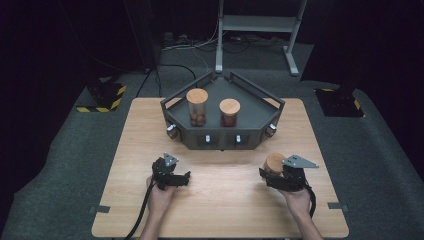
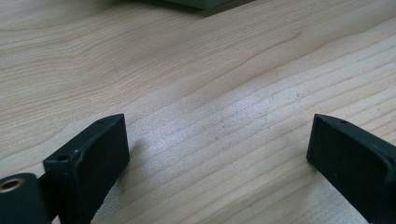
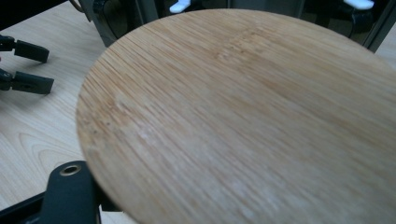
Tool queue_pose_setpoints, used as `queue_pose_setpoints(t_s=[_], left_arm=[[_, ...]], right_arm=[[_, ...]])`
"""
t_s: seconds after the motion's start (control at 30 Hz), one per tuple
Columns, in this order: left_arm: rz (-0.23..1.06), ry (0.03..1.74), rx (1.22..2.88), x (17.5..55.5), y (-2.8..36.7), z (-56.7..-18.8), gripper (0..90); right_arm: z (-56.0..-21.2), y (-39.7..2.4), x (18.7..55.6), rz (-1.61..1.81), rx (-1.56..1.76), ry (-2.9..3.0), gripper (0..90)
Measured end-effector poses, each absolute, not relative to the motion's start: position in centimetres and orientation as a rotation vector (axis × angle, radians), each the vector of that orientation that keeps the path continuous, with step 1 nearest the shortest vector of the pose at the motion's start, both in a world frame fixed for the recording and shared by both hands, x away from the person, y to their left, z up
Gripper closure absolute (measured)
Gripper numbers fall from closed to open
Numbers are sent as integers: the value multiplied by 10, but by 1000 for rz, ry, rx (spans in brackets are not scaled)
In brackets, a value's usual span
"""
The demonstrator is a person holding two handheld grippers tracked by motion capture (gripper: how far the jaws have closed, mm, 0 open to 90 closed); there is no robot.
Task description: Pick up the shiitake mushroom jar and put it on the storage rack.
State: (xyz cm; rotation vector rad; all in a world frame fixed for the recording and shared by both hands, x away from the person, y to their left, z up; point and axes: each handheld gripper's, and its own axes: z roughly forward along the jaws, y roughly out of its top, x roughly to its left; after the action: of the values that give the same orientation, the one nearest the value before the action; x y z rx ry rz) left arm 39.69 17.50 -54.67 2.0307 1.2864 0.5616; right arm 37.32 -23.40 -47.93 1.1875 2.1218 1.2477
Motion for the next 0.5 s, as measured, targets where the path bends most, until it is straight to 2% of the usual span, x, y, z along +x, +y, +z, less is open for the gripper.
queue_pose_setpoints(t_s=[0.5], left_arm=[[561, 1287, 2031, 397, 175, -547, 58]], right_arm=[[-469, -228, 385, 1251, 1181, 2130, 250]])
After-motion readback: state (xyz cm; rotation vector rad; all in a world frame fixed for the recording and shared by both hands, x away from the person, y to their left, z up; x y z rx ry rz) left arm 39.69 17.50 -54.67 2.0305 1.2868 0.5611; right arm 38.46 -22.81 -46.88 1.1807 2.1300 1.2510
